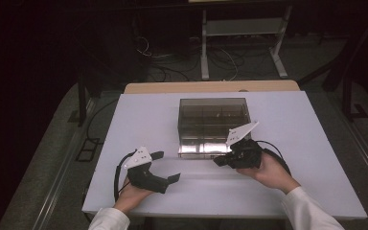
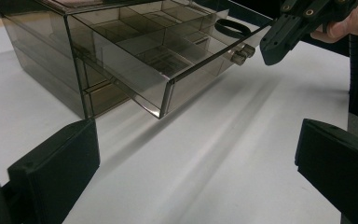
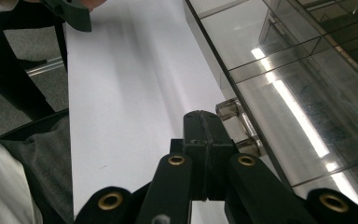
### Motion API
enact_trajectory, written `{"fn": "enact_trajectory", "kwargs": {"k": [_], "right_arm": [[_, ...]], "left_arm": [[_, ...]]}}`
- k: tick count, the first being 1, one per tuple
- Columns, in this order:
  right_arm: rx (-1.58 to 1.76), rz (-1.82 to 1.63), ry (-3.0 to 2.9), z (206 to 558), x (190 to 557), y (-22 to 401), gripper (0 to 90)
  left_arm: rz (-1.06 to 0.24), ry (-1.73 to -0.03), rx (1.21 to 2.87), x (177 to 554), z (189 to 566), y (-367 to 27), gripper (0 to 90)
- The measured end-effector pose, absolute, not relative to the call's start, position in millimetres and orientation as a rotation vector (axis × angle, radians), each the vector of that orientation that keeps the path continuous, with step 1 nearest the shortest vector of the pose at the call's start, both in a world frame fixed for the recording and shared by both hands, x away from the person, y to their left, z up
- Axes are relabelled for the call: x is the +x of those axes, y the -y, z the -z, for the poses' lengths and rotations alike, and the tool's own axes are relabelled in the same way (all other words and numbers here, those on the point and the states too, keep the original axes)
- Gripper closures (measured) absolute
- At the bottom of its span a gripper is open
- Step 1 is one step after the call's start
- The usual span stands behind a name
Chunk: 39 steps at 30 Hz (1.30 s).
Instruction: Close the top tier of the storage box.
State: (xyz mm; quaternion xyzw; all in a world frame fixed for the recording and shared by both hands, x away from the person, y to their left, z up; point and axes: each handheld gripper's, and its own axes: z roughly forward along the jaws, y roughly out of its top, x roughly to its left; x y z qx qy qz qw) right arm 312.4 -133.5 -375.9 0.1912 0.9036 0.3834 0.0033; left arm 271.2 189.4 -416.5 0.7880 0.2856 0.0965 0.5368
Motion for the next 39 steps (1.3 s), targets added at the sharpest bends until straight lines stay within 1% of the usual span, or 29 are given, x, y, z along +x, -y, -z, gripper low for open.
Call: {"fn": "enact_trajectory", "kwargs": {"k": [15, 39], "right_arm": [[0.622, -1.145, -2.853, 390.2, 312.5, 123.8, 88.9], [0.647, -1.097, -2.823, 394.1, 313.8, 118.6, 89.0]], "left_arm": [[-0.23, -0.679, 1.881, 270.8, 416.4, -189.0, 0.0], [-0.228, -0.678, 1.882, 270.8, 416.5, -188.8, 0.0]]}}
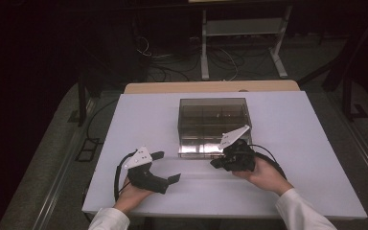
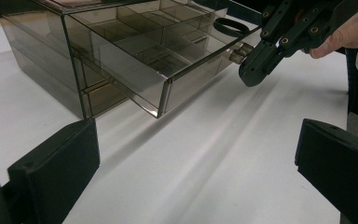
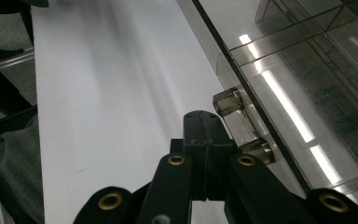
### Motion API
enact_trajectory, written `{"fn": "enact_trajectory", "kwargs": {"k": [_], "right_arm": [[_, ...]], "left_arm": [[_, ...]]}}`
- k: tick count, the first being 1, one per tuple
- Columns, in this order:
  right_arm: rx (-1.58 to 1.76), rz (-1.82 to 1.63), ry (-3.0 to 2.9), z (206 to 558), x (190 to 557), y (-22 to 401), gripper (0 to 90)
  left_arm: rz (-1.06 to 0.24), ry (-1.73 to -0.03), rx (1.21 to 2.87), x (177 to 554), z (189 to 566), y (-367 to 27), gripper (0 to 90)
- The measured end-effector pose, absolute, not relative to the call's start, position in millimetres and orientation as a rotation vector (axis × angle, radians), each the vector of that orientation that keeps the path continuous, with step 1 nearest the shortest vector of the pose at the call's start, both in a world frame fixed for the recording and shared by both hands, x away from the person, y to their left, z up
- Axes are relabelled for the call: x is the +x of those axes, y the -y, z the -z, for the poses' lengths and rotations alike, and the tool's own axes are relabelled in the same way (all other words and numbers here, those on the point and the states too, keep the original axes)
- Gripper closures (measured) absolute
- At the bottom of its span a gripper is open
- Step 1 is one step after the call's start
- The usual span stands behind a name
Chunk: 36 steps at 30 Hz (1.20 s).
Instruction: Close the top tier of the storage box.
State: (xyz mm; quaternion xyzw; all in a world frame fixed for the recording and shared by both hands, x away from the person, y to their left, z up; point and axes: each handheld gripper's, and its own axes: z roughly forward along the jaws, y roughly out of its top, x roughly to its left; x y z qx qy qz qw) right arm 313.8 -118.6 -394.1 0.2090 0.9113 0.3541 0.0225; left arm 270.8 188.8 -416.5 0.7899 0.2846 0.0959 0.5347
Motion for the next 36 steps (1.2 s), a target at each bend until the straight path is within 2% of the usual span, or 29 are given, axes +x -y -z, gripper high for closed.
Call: {"fn": "enact_trajectory", "kwargs": {"k": [36], "right_arm": [[0.724, -1.114, -2.787, 389.5, 332.1, 124.3, 89.0]], "left_arm": [[-0.23, -0.675, 1.881, 270.3, 416.0, -188.8, 0.0]]}}
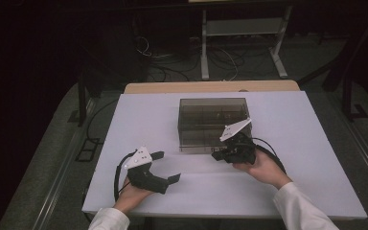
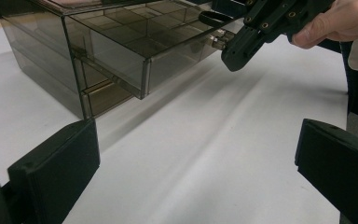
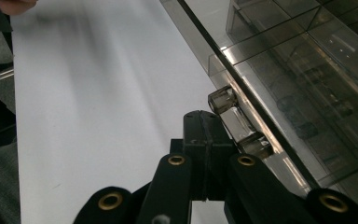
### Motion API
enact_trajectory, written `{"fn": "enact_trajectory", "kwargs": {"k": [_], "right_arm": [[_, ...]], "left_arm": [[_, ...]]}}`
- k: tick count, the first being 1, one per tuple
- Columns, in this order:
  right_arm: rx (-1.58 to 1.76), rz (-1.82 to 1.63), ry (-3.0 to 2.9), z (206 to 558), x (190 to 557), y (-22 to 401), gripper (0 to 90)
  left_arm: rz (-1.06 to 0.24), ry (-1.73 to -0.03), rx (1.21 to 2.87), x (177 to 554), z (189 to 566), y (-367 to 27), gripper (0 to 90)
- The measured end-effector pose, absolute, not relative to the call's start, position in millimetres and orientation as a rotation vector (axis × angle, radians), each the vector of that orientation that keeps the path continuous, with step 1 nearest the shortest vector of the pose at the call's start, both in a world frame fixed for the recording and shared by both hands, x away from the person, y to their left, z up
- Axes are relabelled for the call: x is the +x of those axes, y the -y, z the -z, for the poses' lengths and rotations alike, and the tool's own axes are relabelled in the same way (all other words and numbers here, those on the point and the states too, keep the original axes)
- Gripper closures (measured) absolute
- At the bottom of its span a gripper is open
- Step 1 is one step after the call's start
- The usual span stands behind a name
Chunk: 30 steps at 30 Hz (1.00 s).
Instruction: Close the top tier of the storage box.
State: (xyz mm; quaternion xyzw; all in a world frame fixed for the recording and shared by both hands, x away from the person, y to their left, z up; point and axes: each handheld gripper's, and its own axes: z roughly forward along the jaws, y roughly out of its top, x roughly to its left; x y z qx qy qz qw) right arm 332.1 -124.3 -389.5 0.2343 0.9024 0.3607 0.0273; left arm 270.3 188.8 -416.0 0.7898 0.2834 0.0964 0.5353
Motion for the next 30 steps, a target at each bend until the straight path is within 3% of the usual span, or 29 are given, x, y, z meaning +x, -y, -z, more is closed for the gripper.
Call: {"fn": "enact_trajectory", "kwargs": {"k": [30], "right_arm": [[0.783, -1.136, -2.755, 387.4, 350.2, 125.3, 89.0]], "left_arm": [[-0.231, -0.674, 1.881, 270.8, 416.2, -188.9, 0.0]]}}
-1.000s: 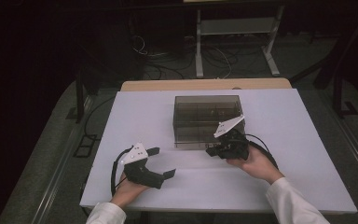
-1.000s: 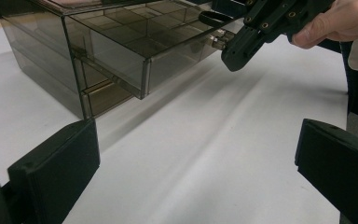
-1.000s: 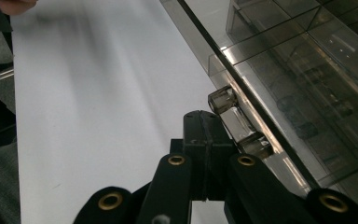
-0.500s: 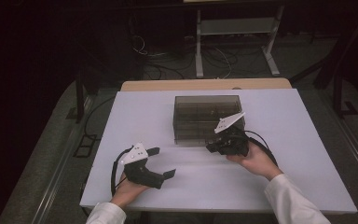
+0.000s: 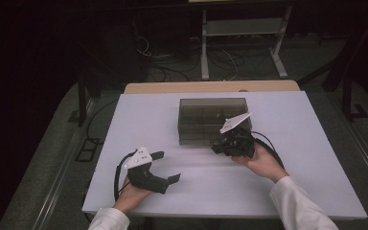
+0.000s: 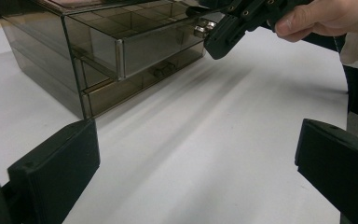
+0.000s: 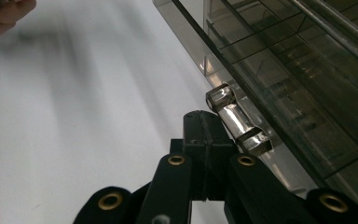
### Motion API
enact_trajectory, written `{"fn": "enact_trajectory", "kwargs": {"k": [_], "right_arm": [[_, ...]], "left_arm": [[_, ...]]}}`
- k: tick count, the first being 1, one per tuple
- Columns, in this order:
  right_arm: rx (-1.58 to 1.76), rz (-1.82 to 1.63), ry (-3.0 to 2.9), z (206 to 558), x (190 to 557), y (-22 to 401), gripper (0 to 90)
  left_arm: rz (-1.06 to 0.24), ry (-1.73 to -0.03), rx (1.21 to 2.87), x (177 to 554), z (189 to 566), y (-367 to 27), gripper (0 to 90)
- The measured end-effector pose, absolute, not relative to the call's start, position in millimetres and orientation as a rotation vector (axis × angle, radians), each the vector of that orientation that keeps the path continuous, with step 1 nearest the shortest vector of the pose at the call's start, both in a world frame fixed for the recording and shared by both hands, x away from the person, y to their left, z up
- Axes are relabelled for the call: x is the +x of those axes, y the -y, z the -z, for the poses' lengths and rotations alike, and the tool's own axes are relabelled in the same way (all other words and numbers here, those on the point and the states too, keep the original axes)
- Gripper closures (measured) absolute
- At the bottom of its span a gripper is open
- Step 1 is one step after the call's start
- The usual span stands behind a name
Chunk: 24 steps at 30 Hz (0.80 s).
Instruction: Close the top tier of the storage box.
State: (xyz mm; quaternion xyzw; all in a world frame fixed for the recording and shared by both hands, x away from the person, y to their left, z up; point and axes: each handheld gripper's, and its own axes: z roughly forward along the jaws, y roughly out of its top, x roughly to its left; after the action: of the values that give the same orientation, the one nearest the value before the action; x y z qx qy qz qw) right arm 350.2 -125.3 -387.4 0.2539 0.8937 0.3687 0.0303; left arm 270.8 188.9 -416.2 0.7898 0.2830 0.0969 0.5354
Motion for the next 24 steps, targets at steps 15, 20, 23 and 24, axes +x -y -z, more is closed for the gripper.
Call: {"fn": "enact_trajectory", "kwargs": {"k": [15, 20, 23, 24], "right_arm": [[0.804, -1.139, -2.749, 386.7, 358.9, 125.1, 89.0], [0.81, -1.142, -2.746, 386.7, 361.3, 125.4, 89.0], [0.82, -1.145, -2.741, 387.0, 362.6, 125.5, 89.0], [0.818, -1.146, -2.741, 387.1, 363.1, 125.6, 89.0]], "left_arm": [[-0.23, -0.675, 1.879, 270.7, 416.1, -189.1, 0.0], [-0.23, -0.675, 1.881, 270.8, 416.2, -189.0, 0.0], [-0.229, -0.675, 1.88, 270.9, 416.2, -189.1, 0.0], [-0.229, -0.675, 1.88, 270.8, 416.2, -189.0, 0.0]]}}
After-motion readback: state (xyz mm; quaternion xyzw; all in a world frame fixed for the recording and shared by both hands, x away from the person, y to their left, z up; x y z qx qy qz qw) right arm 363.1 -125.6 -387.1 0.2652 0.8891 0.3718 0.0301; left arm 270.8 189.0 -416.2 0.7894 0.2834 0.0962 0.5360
